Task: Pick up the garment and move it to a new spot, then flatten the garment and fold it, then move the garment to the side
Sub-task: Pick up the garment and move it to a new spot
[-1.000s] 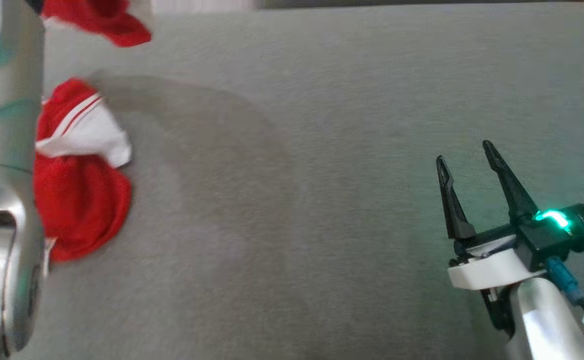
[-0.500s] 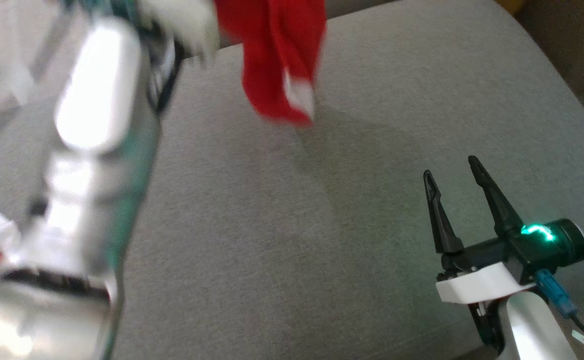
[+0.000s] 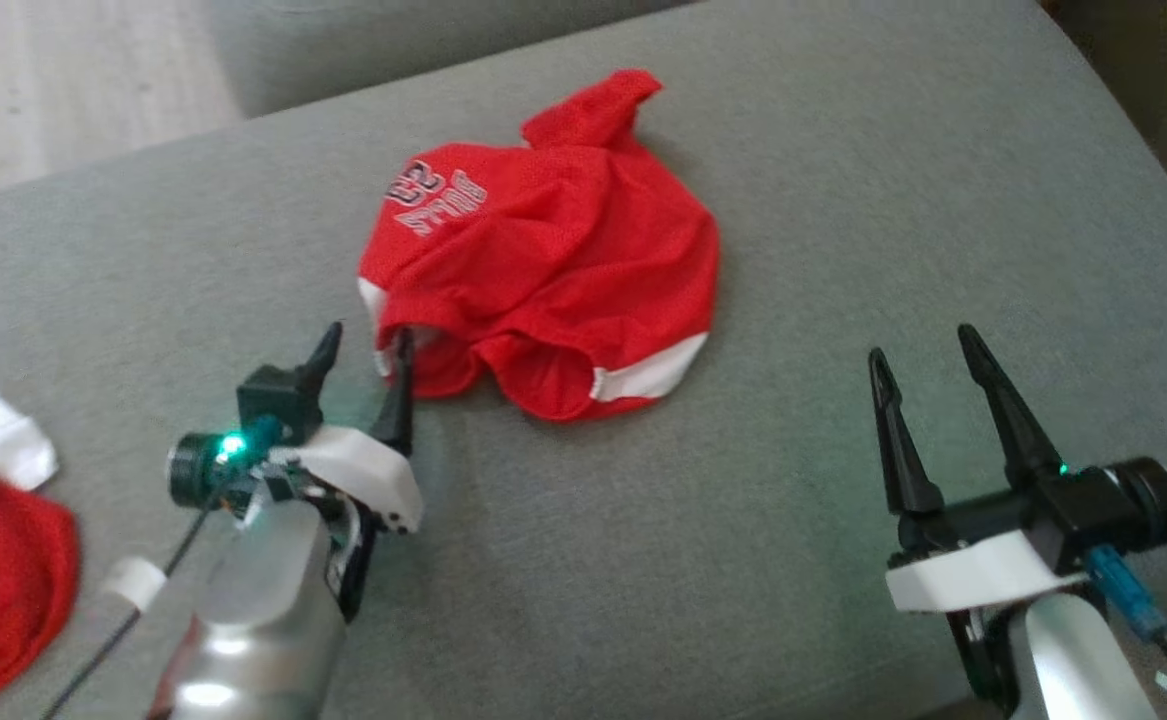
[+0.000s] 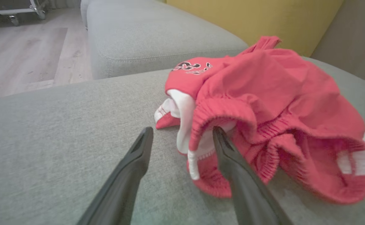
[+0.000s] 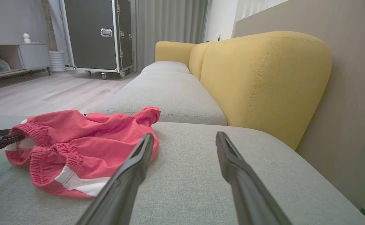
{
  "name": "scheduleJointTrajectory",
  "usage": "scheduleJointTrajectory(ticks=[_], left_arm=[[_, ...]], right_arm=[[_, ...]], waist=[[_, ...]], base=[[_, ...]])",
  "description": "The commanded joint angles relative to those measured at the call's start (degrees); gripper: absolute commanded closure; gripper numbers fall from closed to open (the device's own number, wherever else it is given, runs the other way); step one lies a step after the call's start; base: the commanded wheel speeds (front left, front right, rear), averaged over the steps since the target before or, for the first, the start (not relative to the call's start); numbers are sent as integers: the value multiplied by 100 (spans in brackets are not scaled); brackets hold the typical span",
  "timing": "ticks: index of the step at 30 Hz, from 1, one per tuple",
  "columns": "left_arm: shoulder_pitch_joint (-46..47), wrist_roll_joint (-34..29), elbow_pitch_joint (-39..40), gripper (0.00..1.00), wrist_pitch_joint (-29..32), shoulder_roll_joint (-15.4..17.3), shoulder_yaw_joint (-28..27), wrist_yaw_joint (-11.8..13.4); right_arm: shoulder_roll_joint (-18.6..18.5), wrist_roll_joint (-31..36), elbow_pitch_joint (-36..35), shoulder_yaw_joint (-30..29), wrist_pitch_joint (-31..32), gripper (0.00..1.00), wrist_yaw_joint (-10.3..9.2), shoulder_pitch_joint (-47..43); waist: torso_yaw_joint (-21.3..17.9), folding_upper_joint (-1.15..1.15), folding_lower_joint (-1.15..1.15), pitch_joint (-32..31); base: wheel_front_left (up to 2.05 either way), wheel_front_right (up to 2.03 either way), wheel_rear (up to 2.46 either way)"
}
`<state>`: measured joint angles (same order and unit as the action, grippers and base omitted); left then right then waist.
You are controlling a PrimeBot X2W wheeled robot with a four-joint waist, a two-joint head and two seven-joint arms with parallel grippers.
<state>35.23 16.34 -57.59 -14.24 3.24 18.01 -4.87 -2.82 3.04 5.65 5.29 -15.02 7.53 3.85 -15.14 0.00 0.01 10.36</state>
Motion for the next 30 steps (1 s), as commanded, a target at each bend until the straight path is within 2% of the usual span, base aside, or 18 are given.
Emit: scheduleJointTrajectory(ticks=[1,5,8,15,18,22,30], left_arm=[[-89,-7,331,0,-69,58,-153,24],[-1135,-51,1199,0,-73,-2,-186,150],[-1793,-121,2042,0,-74,-18,-306,352],[-3313,-424,4394,0,-75,-33,-717,1044],[-3826,-624,5032,0,-75,-34,-726,1347],[-4375,-716,5449,0,-75,-34,-680,1510],[-4727,-841,5455,0,-75,-35,-799,1442]], right_arm=[[-7,-2,-138,67,2,0,-4,-52],[-7,-77,-10,18,2,0,-4,-345],[-7,-158,55,-7,2,0,-4,-500],[-6,-280,296,-12,2,0,-4,-832],[-6,-337,377,11,2,0,-4,-941],[-6,-409,451,112,2,0,-4,-1066],[-6,-557,477,37,2,0,-4,-1147]], waist=[[268,0,-1,-230],[691,0,-1,-728],[947,0,-1,-956],[1399,0,-1,-1382],[1511,0,-1,-1505],[1592,0,-1,-1653],[1684,0,-1,-1743]], base=[[0,0,0],[0,0,0],[0,0,0],[0,0,0],[0,0,0],[0,0,0],[0,0,0]])
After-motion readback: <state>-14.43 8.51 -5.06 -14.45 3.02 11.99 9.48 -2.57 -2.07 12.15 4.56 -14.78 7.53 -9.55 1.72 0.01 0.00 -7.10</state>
